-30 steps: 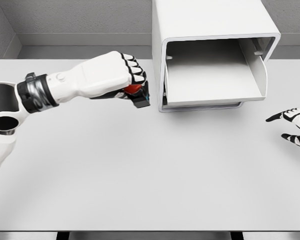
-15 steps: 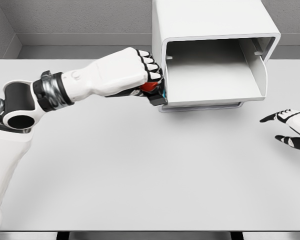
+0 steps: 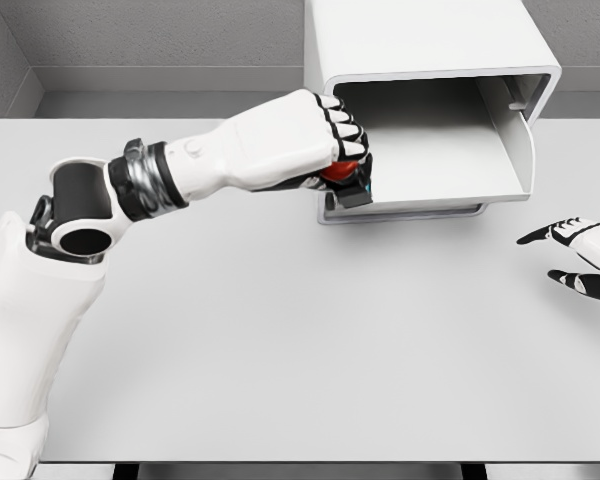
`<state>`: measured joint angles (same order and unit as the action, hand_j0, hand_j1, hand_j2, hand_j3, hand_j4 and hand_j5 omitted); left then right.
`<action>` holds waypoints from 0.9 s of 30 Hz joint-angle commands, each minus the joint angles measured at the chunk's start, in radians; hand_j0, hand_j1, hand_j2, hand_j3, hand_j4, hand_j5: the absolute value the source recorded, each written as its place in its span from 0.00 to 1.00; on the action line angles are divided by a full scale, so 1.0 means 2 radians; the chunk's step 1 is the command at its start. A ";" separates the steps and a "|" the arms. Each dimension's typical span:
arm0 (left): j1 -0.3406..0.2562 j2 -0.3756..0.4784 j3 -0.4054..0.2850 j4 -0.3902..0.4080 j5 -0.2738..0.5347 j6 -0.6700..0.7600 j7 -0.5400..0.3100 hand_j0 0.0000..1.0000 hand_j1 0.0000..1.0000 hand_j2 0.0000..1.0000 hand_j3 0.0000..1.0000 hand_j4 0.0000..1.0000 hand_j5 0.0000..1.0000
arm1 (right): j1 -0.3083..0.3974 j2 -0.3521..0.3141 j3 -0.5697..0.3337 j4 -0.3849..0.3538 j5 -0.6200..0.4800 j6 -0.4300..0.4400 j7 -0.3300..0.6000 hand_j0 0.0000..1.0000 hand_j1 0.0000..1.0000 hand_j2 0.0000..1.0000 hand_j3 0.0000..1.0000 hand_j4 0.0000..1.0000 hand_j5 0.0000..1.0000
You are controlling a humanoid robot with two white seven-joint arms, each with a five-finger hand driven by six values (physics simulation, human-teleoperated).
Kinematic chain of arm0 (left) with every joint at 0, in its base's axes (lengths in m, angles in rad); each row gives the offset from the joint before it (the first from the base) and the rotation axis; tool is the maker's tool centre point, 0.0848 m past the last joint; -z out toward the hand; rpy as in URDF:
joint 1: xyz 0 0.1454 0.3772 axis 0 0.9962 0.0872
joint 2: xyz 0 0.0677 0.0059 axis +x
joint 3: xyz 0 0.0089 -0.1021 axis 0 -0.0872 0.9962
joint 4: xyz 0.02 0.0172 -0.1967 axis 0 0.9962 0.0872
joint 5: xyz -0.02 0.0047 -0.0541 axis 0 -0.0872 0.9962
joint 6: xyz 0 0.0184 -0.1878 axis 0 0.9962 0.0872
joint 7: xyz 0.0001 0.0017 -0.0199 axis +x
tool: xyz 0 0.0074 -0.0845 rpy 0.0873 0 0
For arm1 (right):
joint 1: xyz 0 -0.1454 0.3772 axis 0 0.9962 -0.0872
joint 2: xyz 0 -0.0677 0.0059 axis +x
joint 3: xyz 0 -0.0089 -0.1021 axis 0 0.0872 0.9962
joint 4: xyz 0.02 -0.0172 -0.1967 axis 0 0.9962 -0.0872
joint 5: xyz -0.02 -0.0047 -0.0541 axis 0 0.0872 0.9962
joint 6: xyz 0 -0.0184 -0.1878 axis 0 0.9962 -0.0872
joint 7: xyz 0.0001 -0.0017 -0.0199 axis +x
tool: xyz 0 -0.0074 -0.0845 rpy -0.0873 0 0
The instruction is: Slide open multi-storey tabletop storage cabinets and put open load switch and slide close multi-storey tabletop storage cabinets
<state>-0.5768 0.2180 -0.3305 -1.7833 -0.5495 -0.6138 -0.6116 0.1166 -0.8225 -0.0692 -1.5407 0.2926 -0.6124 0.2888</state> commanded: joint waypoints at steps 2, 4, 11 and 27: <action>0.000 -0.022 -0.004 0.012 -0.017 0.001 0.000 0.40 0.40 0.40 0.40 0.40 0.40 | 0.000 -0.001 0.001 0.000 -0.004 0.001 0.000 0.70 0.70 0.70 0.70 0.70 0.70; -0.002 -0.032 -0.004 0.020 -0.024 0.001 0.000 0.40 0.40 0.40 0.40 0.40 0.40 | -0.001 -0.001 0.002 -0.001 -0.004 0.001 0.000 0.70 0.70 0.70 0.70 0.70 0.70; -0.005 -0.055 -0.007 0.026 -0.027 0.001 0.000 0.40 0.40 0.40 0.40 0.40 0.40 | -0.004 0.012 0.005 -0.007 0.000 0.001 0.001 0.72 0.72 0.72 0.72 0.72 0.72; -0.028 -0.107 -0.021 0.086 -0.044 0.001 0.000 0.40 0.40 0.40 0.40 0.40 0.40 | -0.005 0.012 0.005 -0.006 0.001 0.001 0.001 0.72 0.72 0.72 0.72 0.72 0.72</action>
<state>-0.6320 0.0200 -0.3715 -1.6234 -0.6342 -0.6141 -0.6116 0.1074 -0.7972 -0.0592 -1.5527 0.3014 -0.6124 0.2903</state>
